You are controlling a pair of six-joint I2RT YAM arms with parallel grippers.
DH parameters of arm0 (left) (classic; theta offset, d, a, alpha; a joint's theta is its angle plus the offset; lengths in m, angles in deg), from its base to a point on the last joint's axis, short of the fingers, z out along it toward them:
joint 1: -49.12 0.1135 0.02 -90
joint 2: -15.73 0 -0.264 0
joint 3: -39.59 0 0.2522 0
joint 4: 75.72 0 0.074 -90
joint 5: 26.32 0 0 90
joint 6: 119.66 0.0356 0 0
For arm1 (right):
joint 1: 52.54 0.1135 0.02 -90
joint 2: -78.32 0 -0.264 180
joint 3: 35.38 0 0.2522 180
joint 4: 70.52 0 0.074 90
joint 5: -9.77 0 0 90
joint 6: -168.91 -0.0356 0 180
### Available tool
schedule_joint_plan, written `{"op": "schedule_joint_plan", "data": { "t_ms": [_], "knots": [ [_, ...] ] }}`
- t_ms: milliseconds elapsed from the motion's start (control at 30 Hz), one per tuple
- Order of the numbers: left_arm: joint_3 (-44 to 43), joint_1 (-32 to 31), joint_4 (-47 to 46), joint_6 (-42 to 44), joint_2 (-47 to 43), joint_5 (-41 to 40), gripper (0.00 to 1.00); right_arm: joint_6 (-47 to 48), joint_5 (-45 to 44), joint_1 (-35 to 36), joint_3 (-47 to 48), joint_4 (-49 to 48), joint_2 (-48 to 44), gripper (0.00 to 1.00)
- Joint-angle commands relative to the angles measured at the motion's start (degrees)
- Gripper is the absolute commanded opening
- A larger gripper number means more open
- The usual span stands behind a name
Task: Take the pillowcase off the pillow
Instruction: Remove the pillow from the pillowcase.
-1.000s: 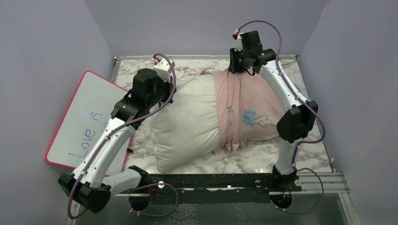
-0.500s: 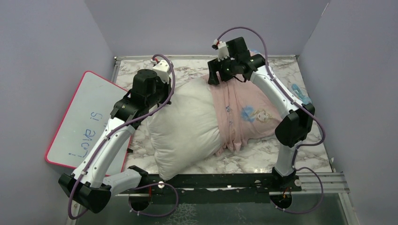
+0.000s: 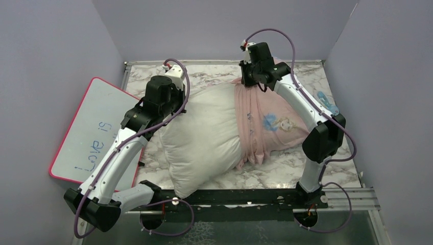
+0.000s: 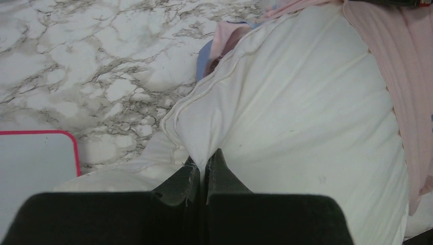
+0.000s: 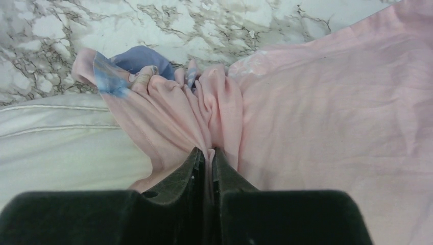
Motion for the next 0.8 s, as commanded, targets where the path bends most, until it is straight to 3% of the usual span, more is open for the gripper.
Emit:
{"op": "schedule_joint_plan", "data": {
  "t_ms": [0,33,167,267,367,400,467,533,633,767],
  "knots": [
    [-2.96,1.09,-1.73,0.81,0.52,-10.27,0.0,-0.38,-5.33,-3.04,-1.34,0.45,-3.06,0.14],
    [-3.54,1.42,-1.52,0.92,1.52,-10.04,0.0,-0.6,-4.33,-3.04,-1.74,0.42,-3.97,0.19],
    [-6.29,2.93,-1.96,0.73,5.79,-7.65,0.0,-2.1,1.06,-3.07,-4.61,-1.06,-9.81,0.57],
    [-10.03,5.21,-2.84,1.17,10.56,-5.56,0.0,-4.57,6.45,-3.07,-10.52,-3.89,-17.07,0.71],
    [-15.56,8.58,-3.07,1.52,16.05,-1.69,0.0,-7.33,9.83,-3.05,-19.04,-6.43,-24.18,0.79],
    [-17.49,9.92,-3.13,1.42,17.76,-0.11,0.13,-7.93,10.63,-3.07,-21.85,-6.81,-26.44,0.8],
    [-20.9,12.04,-3.02,1.09,20.8,0.91,0.55,-9.27,11.17,-3.05,-27.05,-6.64,-30.4,0.81],
    [-23.85,13.88,-2.78,0.11,22.51,1.42,0.81,-11.51,10.0,-3.05,-31.81,-5.44,-34.31,0.82],
    [-27.66,14.94,-1.46,-1.66,22.95,1.79,0.97,-15.74,9.46,-3.05,-39.27,-4.34,-41.1,0.83],
    [-27.97,14.97,0.5,-4.87,20.14,6.25,0.99,-23.73,9.51,-3.07,-49.1,-5.43,-50.65,0.9]
  ]
}}
